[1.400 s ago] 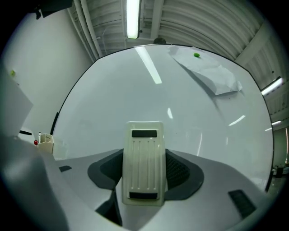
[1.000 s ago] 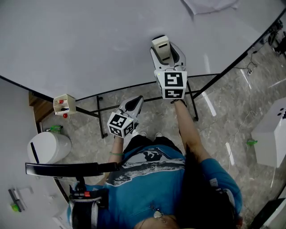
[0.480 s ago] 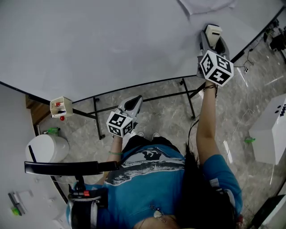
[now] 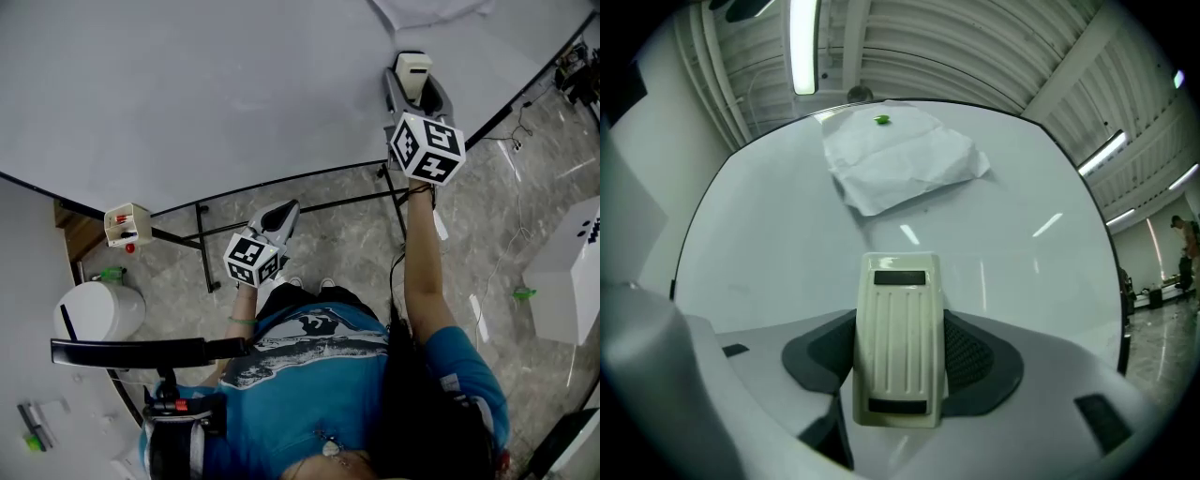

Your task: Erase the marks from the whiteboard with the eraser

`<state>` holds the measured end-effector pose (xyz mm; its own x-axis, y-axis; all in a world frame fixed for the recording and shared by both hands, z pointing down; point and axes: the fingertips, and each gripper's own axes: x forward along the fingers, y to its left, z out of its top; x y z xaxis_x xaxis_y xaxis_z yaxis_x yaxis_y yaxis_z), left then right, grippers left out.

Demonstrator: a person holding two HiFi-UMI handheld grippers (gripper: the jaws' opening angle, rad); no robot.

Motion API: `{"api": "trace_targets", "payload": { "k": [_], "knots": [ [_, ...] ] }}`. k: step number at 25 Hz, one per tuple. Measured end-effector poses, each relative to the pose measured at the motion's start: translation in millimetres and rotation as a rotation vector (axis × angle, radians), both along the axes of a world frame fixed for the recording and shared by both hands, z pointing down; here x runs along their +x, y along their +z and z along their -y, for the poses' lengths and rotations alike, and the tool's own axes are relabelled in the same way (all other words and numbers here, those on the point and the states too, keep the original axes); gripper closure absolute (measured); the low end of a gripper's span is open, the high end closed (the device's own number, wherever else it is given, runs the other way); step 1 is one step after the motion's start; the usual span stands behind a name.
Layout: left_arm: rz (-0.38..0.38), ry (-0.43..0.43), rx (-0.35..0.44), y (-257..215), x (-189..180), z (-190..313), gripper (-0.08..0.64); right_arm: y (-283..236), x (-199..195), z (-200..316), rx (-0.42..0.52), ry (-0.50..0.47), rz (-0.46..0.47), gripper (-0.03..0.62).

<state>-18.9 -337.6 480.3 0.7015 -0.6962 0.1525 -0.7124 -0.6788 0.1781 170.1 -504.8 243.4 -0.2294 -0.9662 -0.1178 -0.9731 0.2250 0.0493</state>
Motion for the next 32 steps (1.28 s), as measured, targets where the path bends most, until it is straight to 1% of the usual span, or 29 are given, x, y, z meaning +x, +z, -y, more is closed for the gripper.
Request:
{"api": "trace_targets", "payload": {
  "k": [3, 7, 9, 12, 16, 19, 21, 28, 32],
  "knots": [
    [-0.001, -0.004, -0.001, 0.7, -1.7, -0.1, 0.558, 17.4, -48.8, -8.2, -0.009, -0.063, -0.041, 0.330],
    [-0.001, -0.014, -0.005, 3.2, -5.8, -0.1, 0.558, 49.9, -114.0, -19.7, -0.044, -0.141, -0.128, 0.330],
    [0.000, -0.018, -0.007, 3.8, -6.6, 0.2, 0.558, 64.5, -140.4, -24.3, -0.059, -0.173, -0.163, 0.330],
    [-0.002, -0.023, -0.008, 3.9, -7.4, 0.4, 0.558, 81.0, -164.6, -28.1, -0.074, -0.199, -0.199, 0.330],
    [-0.001, -0.031, -0.011, 5.6, -11.0, -0.2, 0.558, 87.3, -171.2, -29.3, -0.086, -0.224, -0.216, 0.330],
    [-0.002, -0.031, -0.011, 6.1, -11.1, -0.8, 0.558, 80.9, -161.8, -32.0, -0.090, -0.244, -0.183, 0.330],
    [-0.002, -0.029, -0.010, 5.7, -10.3, -0.9, 0.558, 69.8, -143.2, -31.9, -0.077, -0.228, -0.148, 0.330],
    [-0.003, -0.008, -0.010, 3.2, -1.7, -1.0, 0.558, 9.2, -40.0, -11.7, -0.028, -0.096, -0.042, 0.330],
    [-0.004, 0.009, -0.005, 0.7, 5.2, -1.0, 0.558, -20.9, 16.7, -0.6, 0.006, 0.002, -0.018, 0.330]
  ]
}}
